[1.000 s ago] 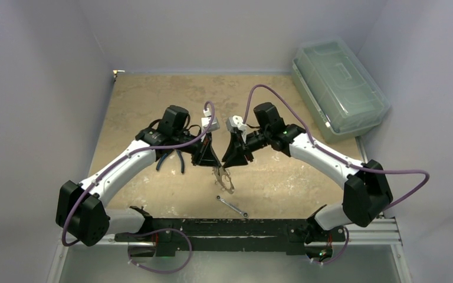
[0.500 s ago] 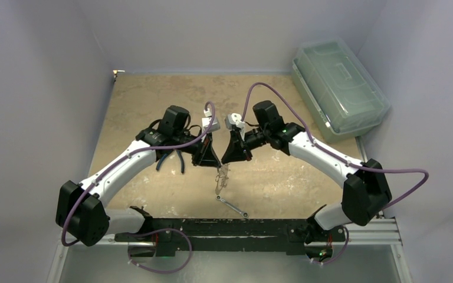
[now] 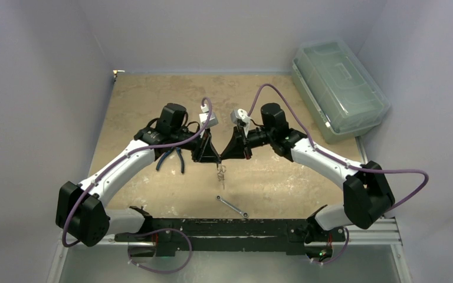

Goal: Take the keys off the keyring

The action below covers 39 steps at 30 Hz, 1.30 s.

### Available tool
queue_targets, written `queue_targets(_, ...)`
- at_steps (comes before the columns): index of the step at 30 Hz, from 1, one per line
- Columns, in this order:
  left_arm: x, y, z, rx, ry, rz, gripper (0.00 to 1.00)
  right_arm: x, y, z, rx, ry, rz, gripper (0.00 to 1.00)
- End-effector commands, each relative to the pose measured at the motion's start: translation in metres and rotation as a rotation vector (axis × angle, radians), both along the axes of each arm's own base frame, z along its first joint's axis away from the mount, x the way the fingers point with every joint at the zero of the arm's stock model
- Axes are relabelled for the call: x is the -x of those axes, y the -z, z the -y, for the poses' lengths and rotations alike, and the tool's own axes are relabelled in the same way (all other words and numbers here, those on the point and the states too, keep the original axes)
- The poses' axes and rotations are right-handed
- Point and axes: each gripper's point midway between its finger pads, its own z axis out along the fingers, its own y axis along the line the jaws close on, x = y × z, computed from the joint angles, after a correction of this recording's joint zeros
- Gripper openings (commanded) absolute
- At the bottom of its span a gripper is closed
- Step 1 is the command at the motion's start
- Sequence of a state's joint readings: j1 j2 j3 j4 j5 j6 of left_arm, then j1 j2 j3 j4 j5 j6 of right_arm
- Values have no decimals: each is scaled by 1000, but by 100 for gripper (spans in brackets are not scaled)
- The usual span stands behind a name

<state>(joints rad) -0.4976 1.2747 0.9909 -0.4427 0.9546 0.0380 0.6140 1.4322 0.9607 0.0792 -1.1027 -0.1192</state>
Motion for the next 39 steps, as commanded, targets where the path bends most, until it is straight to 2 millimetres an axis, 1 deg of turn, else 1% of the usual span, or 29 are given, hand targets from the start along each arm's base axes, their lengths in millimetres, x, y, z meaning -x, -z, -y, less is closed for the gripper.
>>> queue_targets(1, -6, -14, 1, 43, -16, 44, 16, 4, -39, 0, -120, -21, 41, 0)
queue_targets(7, -8, -12, 0, 45, -27, 54, 16, 6, -46, 2, -176, -15, 0, 0)
queue_targets(11, -9, -16, 0, 54, -38, 34, 0, 16, -53, 5, -259, -22, -54, 0)
queue_targets(12, -10, -17, 0, 55, -42, 36, 0, 18, -54, 6, -273, -24, -56, 0)
queue_targets(17, -11, -20, -1, 50, -36, 38, 0, 16, -39, 7, -198, -35, -34, 1)
queue_targets(18, -10, -19, -1, 46, -34, 32, 0, 12, -34, 6, -162, -27, -27, 7)
queue_targets(20, -7, -20, 0, 50, -21, 23, 0, 1, -17, 9, -55, -11, 57, 17)
queue_targets(21, -5, -19, 0, 49, -14, 14, 0, 4, -9, 12, -5, -28, 68, 20)
queue_targets(24, 1, -16, 2, 40, 28, 43, 0, 5, -10, 14, 24, -44, 92, 28)
queue_targets(26, 5, -15, 4, 39, 46, 46, 0, 6, -9, 16, 43, -55, 91, 30)
queue_targets(39, 9, -15, 6, 36, 74, 59, 0, 10, -13, 8, 57, -107, 11, 31)
